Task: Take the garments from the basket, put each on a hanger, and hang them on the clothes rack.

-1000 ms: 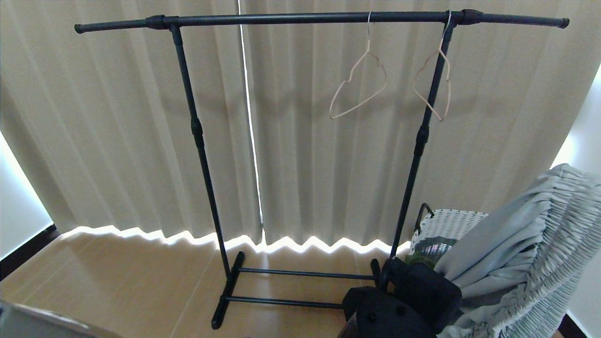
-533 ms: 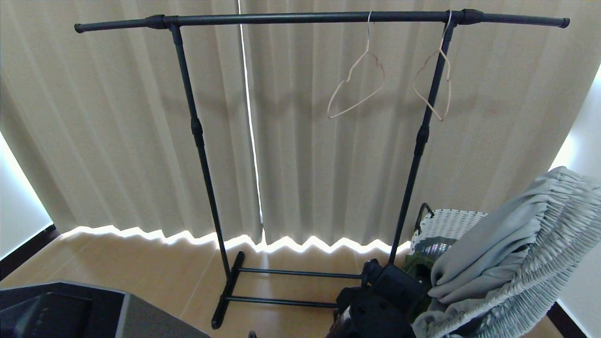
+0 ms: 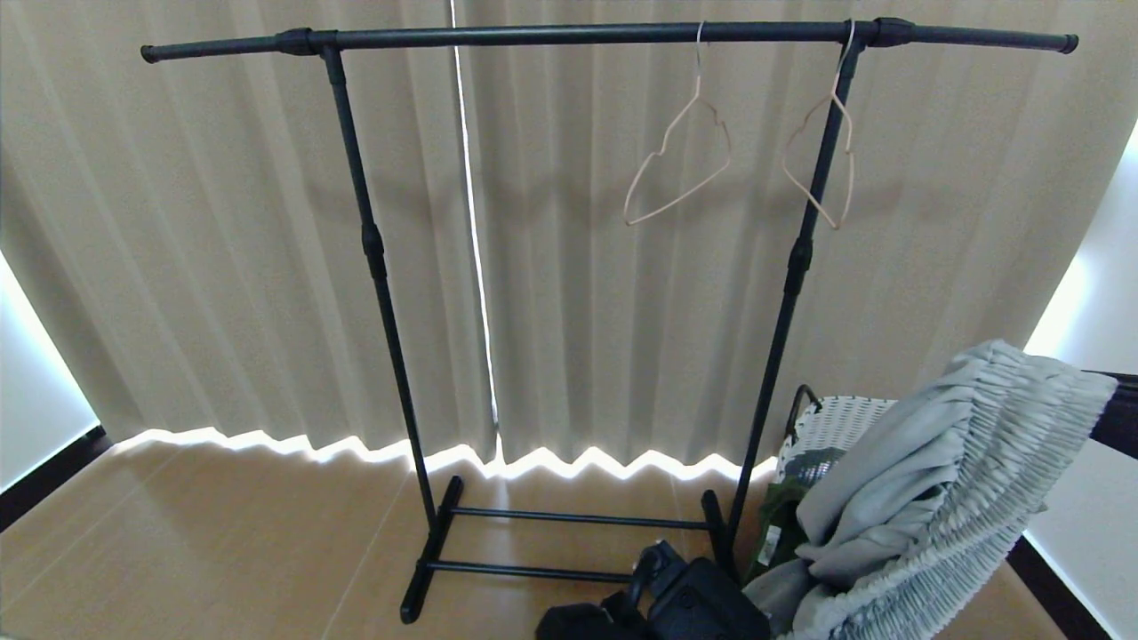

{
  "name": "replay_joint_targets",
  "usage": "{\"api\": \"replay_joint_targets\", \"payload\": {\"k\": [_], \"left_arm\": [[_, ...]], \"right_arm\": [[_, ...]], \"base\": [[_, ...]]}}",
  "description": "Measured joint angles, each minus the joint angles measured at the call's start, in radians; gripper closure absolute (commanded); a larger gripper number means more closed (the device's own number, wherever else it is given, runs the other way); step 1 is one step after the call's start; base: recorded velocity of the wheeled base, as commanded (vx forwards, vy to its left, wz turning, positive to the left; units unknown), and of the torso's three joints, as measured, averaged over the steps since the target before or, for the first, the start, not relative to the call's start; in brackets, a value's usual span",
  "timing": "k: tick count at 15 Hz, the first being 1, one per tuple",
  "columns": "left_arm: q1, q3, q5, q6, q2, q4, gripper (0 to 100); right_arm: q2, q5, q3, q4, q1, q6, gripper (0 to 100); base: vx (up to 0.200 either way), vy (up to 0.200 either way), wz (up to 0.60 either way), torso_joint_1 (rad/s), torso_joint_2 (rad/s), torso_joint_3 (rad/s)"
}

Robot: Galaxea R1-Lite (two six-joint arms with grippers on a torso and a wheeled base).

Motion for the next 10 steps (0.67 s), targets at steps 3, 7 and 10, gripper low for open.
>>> {"api": "replay_joint_targets", "payload": {"k": [3, 7, 10], "left_arm": [[-0.002, 0.103, -0.002, 0.052, -0.186, -0.024, 100], [0.105, 0.066, -0.060, 0.084, -0.490, 0.174, 100], [0.263, -0.113, -0.145, 0.089, -0.640, 0.365, 100]], "right_arm": [[0.032, 0.012, -0.030, -0.001, 0.032, 0.000, 100], [0.080, 0.089, -0.143, -0.001, 0.062, -0.001, 100], [0.136, 0.097, -0.263, -0.002, 0.066, -0.001, 100]], "base": [[0.000, 0.000, 0.00, 0.000, 0.00, 0.000], [0.000, 0.000, 0.00, 0.000, 0.00, 0.000], [0.000, 0.000, 0.00, 0.000, 0.00, 0.000]]}}
